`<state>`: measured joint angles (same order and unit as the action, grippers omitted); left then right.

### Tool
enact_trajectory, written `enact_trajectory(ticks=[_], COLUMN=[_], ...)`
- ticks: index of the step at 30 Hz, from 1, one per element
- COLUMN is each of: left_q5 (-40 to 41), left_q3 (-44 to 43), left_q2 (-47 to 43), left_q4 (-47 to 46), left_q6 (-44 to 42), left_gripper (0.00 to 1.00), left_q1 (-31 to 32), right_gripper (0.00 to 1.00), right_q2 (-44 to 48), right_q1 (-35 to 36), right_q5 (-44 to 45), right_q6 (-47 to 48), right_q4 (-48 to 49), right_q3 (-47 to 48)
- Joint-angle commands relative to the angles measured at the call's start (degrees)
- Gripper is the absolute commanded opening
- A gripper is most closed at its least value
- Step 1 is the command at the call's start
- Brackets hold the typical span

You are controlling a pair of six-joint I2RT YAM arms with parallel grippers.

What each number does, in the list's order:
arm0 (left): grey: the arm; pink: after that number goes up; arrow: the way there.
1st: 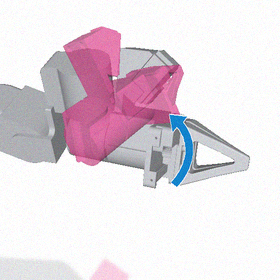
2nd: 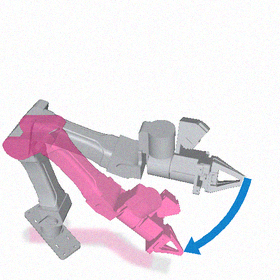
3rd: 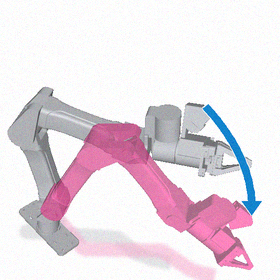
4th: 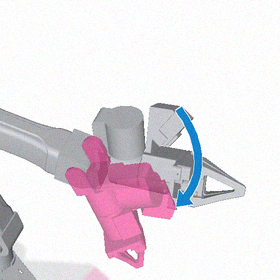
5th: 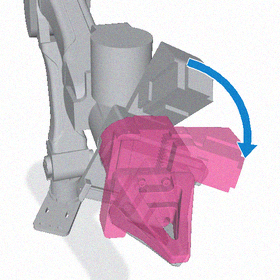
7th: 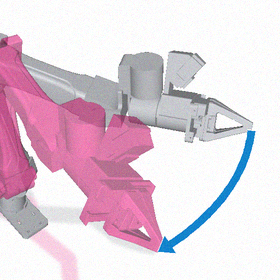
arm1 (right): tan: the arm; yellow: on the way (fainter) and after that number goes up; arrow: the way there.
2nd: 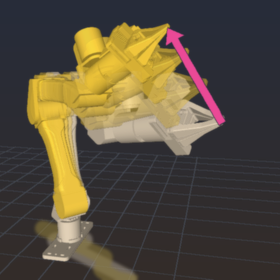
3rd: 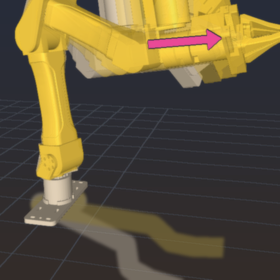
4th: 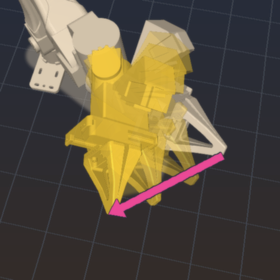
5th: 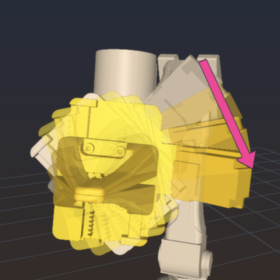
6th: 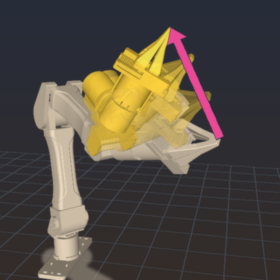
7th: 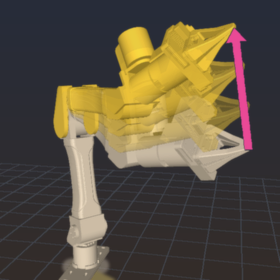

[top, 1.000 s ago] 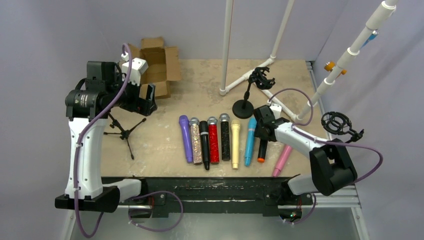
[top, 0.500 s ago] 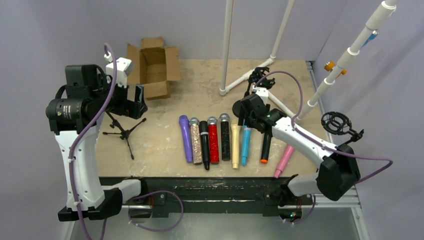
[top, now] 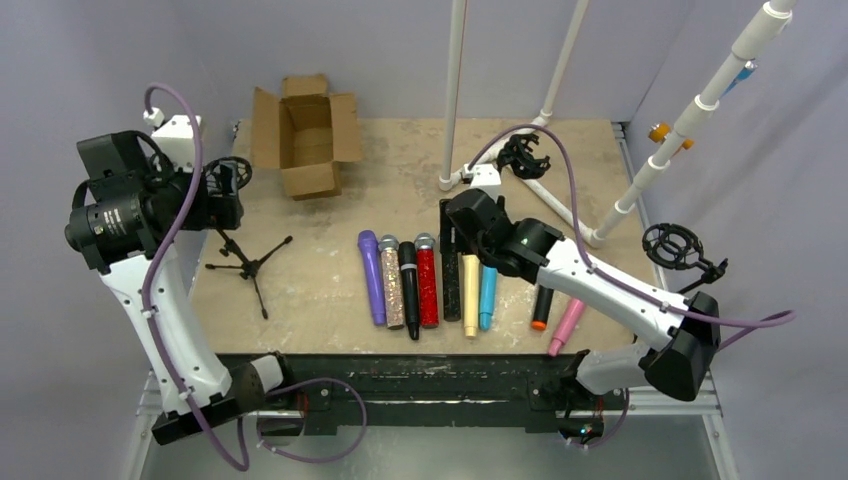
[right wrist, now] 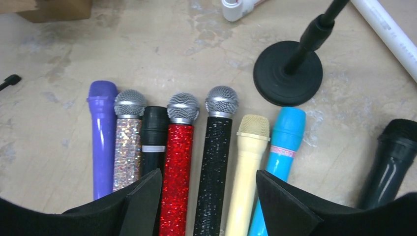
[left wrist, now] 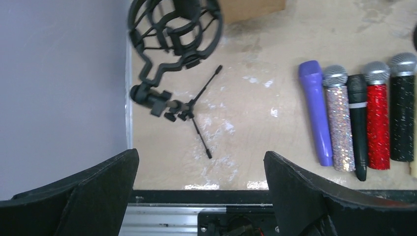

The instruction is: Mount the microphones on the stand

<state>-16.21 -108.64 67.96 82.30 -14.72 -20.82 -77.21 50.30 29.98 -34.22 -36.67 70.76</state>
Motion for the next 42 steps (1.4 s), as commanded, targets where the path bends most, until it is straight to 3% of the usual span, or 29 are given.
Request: enact_trajectory(ticks=[1, 11, 22, 26, 34, 38, 42], left_q5=[0.57, -0.38, -5.79, -11.24, -19.25, -24.13, -35.16], left_q3=[4.4, 22.77, 29.83, 32.28, 35.38, 36.23, 37.16], left_q2=[0.3, -1.95, 5.07, 6.45, 6.29, 4.29, 0.81], left_q4=[-4.49, -20.76, -36.39, -39.37, -37.9, -36.24, -33.05], left_q6=[-2.59, -3.36, -0.78, -2.0, -7.17, -9.12, -15.13], left_gripper=[1.0, 0.93, 0.81, 0.6, 0.05, 0.0, 0.0], left_q1=[-7.68, -10.52, -10.43, -10.43, -10.38, -10.41, -9.23], right_gripper=[0.74, 0.67, 0.57, 0.53, 0.48, 0.45, 0.43], right_q2=[2.09, 7.86, 9.7, 8.83, 6.6, 5.68, 5.8], right_q1=[2.94, 6.16, 6.95, 7.3, 8.11, 8.61, 9.01], right_q5=[4.05, 3.37, 4.04, 5.09, 6.91, 7.4, 8.44], right_q6=[1.1, 5.54, 8.07, 8.36, 8.62, 9.11, 9.43], right_q4=[-0.47, 7.82, 10.0, 9.47, 9.17, 9.36, 9.75], right_q3=[1.81, -3.7, -6.2, -4.95, -2.51, -1.82, -1.85])
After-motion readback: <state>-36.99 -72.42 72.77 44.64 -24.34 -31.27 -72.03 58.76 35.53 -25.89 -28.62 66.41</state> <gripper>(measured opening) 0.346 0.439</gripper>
